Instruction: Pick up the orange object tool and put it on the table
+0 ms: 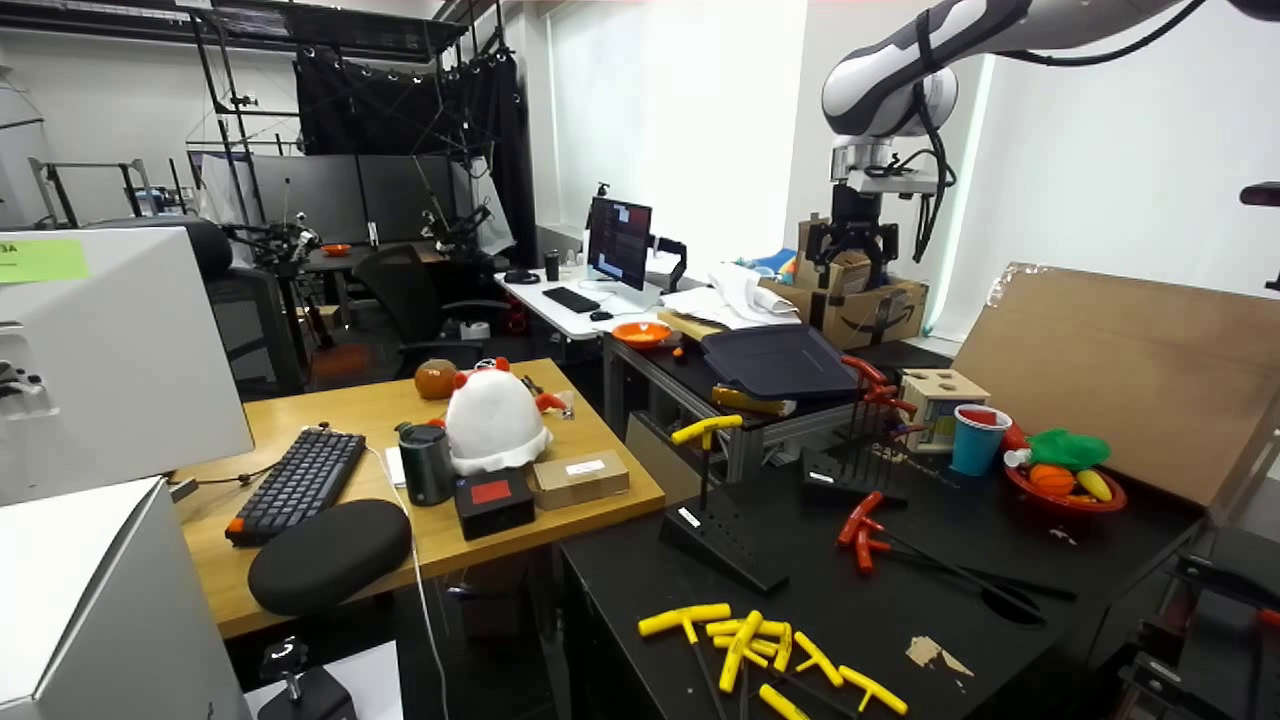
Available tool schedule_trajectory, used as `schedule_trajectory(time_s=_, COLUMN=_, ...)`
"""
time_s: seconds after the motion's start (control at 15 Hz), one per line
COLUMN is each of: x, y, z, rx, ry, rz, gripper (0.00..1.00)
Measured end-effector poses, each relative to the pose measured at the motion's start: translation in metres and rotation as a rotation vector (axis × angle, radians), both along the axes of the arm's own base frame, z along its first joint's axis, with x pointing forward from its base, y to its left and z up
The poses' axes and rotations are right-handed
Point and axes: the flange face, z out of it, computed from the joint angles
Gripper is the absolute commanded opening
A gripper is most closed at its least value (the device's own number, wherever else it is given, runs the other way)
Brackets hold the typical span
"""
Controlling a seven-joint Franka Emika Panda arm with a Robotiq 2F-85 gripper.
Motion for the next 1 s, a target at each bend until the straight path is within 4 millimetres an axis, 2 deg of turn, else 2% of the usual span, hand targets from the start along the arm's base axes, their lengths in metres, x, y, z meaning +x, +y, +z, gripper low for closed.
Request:
schedule_trajectory(time_s=0.67, x=0.003, y=-0.026, z=-0.026, rx=0.037, ry=0.042, rz=-0.041, gripper=1.00)
schedule_trajectory(time_s=1.0, x=0.001, y=-0.040, z=-0.051, rx=0.065, ry=0.084, rz=-0.038, gripper=1.00)
